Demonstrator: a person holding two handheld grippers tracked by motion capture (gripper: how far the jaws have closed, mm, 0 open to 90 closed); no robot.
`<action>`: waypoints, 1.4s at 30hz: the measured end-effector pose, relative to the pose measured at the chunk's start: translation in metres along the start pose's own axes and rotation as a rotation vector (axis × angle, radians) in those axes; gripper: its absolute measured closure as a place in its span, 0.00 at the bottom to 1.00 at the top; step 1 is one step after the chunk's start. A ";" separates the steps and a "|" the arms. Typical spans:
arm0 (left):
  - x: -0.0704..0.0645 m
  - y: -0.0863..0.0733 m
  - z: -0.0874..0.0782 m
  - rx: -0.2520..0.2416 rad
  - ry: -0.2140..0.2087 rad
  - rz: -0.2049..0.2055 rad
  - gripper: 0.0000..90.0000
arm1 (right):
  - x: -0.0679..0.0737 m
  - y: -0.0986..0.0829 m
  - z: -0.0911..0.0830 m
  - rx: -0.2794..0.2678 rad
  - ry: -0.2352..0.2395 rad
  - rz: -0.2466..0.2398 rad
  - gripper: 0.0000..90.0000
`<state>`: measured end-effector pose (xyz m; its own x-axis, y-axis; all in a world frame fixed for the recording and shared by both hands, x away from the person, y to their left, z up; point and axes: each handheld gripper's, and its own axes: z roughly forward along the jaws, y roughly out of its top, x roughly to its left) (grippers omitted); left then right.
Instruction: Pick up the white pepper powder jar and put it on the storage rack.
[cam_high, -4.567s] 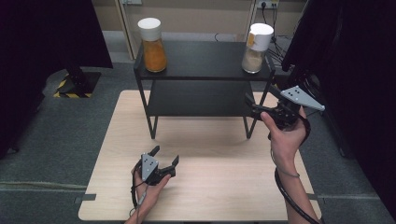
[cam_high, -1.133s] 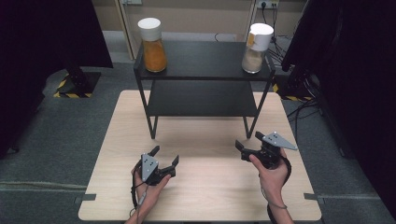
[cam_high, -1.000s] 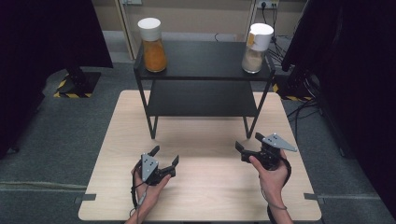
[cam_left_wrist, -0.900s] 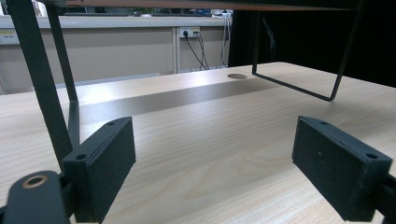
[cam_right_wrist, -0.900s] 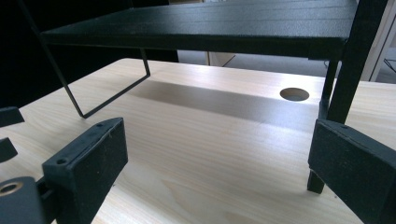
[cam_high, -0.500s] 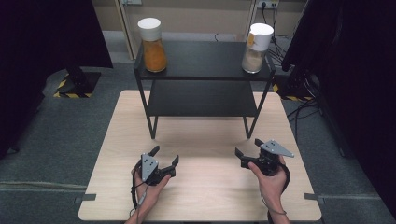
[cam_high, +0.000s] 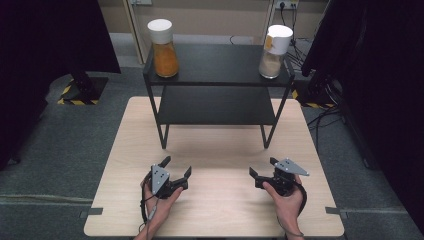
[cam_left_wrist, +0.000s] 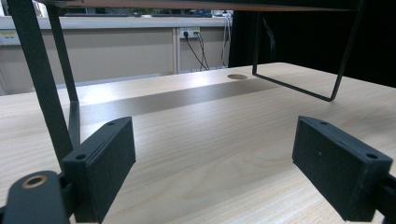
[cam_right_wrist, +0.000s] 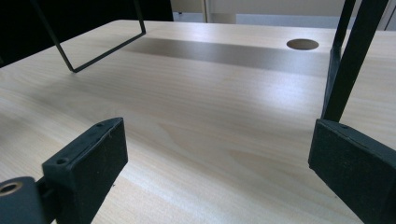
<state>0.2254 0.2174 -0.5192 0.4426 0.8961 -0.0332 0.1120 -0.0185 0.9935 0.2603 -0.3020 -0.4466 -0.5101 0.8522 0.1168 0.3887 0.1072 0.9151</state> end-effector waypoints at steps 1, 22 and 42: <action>0.000 0.000 0.000 0.000 0.000 0.000 0.14 | 0.000 -0.001 0.000 0.001 0.001 0.002 0.05; -0.001 0.000 0.000 -0.003 0.002 0.002 0.14 | 0.007 -0.019 0.004 0.028 -0.014 -0.030 0.05; -0.001 -0.001 0.000 -0.004 0.001 0.006 0.14 | 0.006 -0.020 0.003 0.022 -0.015 -0.023 0.05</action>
<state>0.2247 0.2170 -0.5198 0.4420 0.8966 -0.0275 0.1061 -0.0218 0.9941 0.2514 -0.2972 -0.4657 -0.5076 0.8569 0.0894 0.3937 0.1384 0.9088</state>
